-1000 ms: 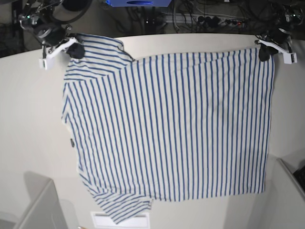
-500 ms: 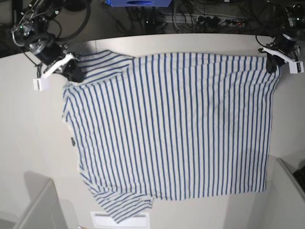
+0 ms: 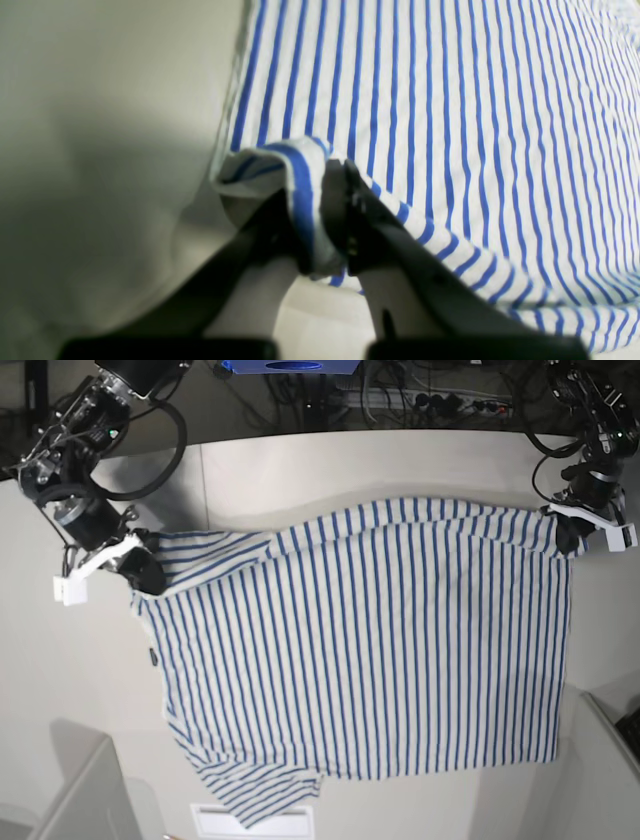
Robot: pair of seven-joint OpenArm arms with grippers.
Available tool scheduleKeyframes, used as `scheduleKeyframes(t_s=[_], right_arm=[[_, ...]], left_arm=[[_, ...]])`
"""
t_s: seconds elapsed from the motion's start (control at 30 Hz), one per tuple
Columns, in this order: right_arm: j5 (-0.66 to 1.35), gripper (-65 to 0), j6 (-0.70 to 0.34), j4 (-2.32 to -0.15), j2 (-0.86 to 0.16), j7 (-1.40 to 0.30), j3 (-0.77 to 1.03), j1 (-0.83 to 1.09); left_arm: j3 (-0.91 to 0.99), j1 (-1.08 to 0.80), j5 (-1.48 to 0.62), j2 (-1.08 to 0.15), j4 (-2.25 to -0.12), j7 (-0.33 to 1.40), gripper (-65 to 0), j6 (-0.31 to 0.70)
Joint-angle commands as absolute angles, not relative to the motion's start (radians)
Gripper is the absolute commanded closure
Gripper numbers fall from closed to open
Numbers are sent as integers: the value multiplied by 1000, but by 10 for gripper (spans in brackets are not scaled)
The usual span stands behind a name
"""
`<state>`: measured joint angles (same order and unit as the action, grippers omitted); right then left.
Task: Fold the T-shirt properly
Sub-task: 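Lift the shoulder edge and pull it toward the hem with both grippers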
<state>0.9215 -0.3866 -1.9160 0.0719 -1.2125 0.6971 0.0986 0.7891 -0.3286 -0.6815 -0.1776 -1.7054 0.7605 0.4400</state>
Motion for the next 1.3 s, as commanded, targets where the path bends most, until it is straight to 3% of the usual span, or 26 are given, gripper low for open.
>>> scheduleKeyframes(t_s=[0.0,0.37,0.8,1.27], right_arm=[[943,0,-381,-1910,67,-1194,697,76],[943,0,-381,-1702,41,-1188,696,-59],[941,0,-381,-1437,-42,-1182,694,-243],[943,0,-381,-1267,-84,-997,526,-288]], left_arm=[[792,-315,-697,-194,-1721,740,0,440],[722,-208,-536,-216,-1669,740,0,433],[719,-102,-532,-220,-1581,740,0,433],[717,-33,-530,-222,-1517,740,0,433]])
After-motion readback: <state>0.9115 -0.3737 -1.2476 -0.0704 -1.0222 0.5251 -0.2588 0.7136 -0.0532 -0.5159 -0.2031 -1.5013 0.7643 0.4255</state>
